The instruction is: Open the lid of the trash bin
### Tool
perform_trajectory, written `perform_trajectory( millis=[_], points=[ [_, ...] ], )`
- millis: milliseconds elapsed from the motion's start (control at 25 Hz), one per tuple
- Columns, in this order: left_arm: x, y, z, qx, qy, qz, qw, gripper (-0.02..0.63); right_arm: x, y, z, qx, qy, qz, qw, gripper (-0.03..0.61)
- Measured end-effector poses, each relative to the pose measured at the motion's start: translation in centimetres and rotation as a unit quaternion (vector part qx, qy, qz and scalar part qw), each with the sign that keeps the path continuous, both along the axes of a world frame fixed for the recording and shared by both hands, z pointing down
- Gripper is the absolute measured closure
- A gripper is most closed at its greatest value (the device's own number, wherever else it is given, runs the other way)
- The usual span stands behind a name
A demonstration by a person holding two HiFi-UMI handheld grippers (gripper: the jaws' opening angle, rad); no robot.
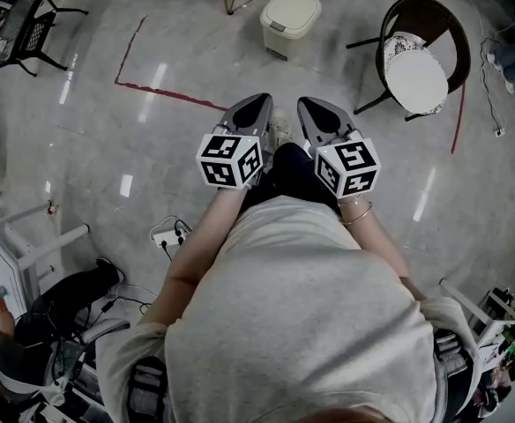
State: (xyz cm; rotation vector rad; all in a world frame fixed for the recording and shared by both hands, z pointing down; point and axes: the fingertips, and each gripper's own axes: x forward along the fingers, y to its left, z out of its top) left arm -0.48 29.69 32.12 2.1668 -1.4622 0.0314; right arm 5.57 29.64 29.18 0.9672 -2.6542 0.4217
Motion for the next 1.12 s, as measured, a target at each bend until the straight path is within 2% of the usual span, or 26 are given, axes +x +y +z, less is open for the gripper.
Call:
perform_trajectory(
  millis=[240, 440, 800, 960, 1120],
  points=[
    [-1.3, -3.9, 1.3, -0.017, 0.006, 0.007, 0.9998, 0.606, -1.3, -4.9, 1.3, -0.008, 0.013, -0.007, 1.000, 0.571],
    [-1.4, -10.0, 2.0, -0.013, -0.006, 0.023, 0.9996, 0.606, -2.8, -11.4, 2.4, -0.015, 0.016, -0.020, 1.000, 0.572],
    [-4.7, -22.4, 1.9, -0.019, -0.035, 0.002, 0.9992, 0.606, -4.4, -25.5, 1.2, -0.014, -0.015, -0.016, 1.000, 0.571],
    [-5.6, -26.6, 2.3, -0.031, -0.040, -0.004, 0.9987, 0.606, -5.3, -29.3, 1.8, -0.025, -0.009, -0.030, 0.999, 0.571],
    [-5.5, -29.6, 2.9, -0.040, -0.024, -0.005, 0.9989, 0.606, -5.5, -31.7, 3.2, -0.045, -0.005, -0.042, 0.998, 0.572]
  ],
)
